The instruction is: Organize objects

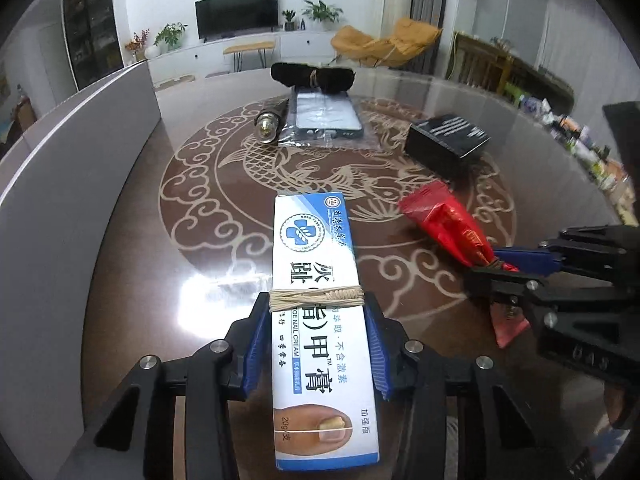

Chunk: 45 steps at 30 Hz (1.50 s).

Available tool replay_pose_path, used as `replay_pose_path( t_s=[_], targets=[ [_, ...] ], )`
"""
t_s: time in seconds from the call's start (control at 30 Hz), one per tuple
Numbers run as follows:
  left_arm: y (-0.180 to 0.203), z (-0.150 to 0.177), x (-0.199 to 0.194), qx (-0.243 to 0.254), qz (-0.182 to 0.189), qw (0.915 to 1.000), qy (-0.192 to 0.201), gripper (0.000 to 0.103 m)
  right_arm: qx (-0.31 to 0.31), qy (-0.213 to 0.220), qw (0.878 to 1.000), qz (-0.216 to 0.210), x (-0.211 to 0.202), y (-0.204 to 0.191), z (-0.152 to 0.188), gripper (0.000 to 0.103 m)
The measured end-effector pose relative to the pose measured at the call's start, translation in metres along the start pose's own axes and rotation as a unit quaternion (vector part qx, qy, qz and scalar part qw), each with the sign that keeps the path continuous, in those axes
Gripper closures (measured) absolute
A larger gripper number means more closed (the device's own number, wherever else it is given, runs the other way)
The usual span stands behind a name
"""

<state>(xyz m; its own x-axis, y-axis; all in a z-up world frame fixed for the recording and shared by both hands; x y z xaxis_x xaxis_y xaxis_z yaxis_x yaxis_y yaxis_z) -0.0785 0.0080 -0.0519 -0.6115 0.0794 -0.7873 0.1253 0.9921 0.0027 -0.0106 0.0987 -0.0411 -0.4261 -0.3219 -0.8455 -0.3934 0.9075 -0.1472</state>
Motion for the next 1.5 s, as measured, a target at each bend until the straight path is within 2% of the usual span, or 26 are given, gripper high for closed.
replay_pose_path(
  t_s=[0.23,0.37,0.43,0.5,0.63,0.73,0.8,0.83,0.87,0.9,0.93,1.0,1.03,1.07,1.1,1.13,1.17,1.23,1.27,1.33,1.4,1.47,1.5],
  targets=[
    [-0.013,0.009,-0.054,-0.059,0.04,0.9962,0.05,0.059,0.037,0.021,0.998,-0.038,-0.038,-0.004,-0.005,0.081],
    [-0.031,0.002,-0.104,-0.089,0.054,0.99,0.095,0.059,0.025,0.05,0.996,-0.066,-0.064,-0.034,-0.028,0.081],
    [-0.05,-0.002,-0.136,-0.109,0.056,0.9849,0.122,0.059,0.01,0.069,0.993,-0.091,-0.079,-0.062,-0.047,0.081],
    [-0.075,-0.007,-0.162,-0.121,0.043,0.981,0.145,0.059,-0.004,0.084,0.989,-0.12,-0.088,-0.092,-0.066,0.081],
    [-0.153,-0.01,-0.197,-0.152,-0.029,0.9744,0.163,0.059,-0.037,0.096,0.976,-0.193,-0.092,-0.167,-0.108,0.081],
    [-0.216,-0.003,-0.194,-0.176,-0.1,0.9694,0.139,0.059,-0.061,0.079,0.967,-0.233,-0.074,-0.226,-0.129,0.081],
    [-0.249,0.006,-0.179,-0.184,-0.144,0.9669,0.103,0.058,-0.073,0.063,0.965,-0.244,-0.055,-0.257,-0.136,0.079],
    [-0.267,0.013,-0.165,-0.189,-0.169,0.9653,0.064,0.056,-0.074,0.051,0.964,-0.249,-0.042,-0.271,-0.138,0.078],
    [-0.282,0.021,-0.152,-0.196,-0.185,0.9626,0.031,0.051,-0.072,0.03,0.963,-0.259,-0.027,-0.282,-0.139,0.067],
    [-0.29,0.026,-0.146,-0.203,-0.191,0.9602,0.015,0.048,-0.066,0.013,0.962,-0.263,-0.015,-0.288,-0.138,0.056],
    [-0.3,0.033,-0.14,-0.217,-0.195,0.9563,-0.004,0.046,-0.057,0.0,0.964,-0.26,-0.005,-0.291,-0.135,0.039],
    [-0.304,0.037,-0.141,-0.229,-0.193,0.9541,-0.003,0.046,-0.04,0.004,0.966,-0.254,-0.002,-0.285,-0.129,0.037],
    [-0.302,0.037,-0.148,-0.232,-0.192,0.9535,0.012,0.043,-0.036,0.013,0.966,-0.255,-0.006,-0.279,-0.124,0.036],
    [-0.297,0.035,-0.156,-0.233,-0.191,0.953,0.03,0.035,-0.035,0.028,0.969,-0.244,-0.011,-0.268,-0.118,0.034],
    [-0.293,0.033,-0.161,-0.233,-0.188,0.9533,0.041,0.032,-0.035,0.045,0.972,-0.229,-0.015,-0.256,-0.114,0.032],
    [-0.284,0.029,-0.169,-0.229,-0.179,0.9548,0.061,0.029,-0.035,0.068,0.975,-0.206,-0.023,-0.239,-0.108,0.024],
    [-0.27,0.024,-0.177,-0.224,-0.165,0.9573,0.079,0.028,-0.036,0.089,0.979,-0.179,-0.029,-0.222,-0.1,0.013],
    [-0.242,0.016,-0.188,-0.209,-0.133,0.9632,0.103,0.027,-0.028,0.12,0.987,-0.102,-0.036,-0.174,-0.076,0.003],
    [-0.224,0.014,-0.193,-0.201,-0.116,0.9664,0.111,0.026,-0.021,0.123,0.99,-0.071,-0.038,-0.154,-0.063,0.003],
    [-0.177,0.001,-0.199,-0.175,-0.07,0.974,0.126,0.023,0.005,0.101,0.995,0.014,-0.027,-0.097,-0.031,0.003],
    [-0.137,-0.012,-0.203,-0.156,-0.029,0.9785,0.132,0.013,0.035,0.066,0.995,0.071,-0.017,-0.05,-0.003,0.003],
    [-0.093,-0.019,-0.196,-0.133,0.016,0.9825,0.129,0.001,0.061,0.044,0.992,0.106,-0.011,-0.01,0.021,0.003],
    [-0.074,-0.02,-0.192,-0.121,0.031,0.9843,0.124,0.0,0.068,0.039,0.991,0.112,-0.01,0.0,0.026,0.003]
  ],
)
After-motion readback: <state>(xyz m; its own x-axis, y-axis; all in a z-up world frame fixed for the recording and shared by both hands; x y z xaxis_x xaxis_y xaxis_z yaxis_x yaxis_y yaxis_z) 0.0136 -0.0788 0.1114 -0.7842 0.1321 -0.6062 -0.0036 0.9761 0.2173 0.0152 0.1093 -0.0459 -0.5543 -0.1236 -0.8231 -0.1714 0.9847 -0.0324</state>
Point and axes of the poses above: each gripper's, at about its wrist camera, not at the fingertips, and x roughly the way its jaws point, y to its right, z to its underside, the point moved 5 cm from there along x, roughly the way its jaws point, and after that the axes turned 4 degrees about -z, right-handed, at the moved point
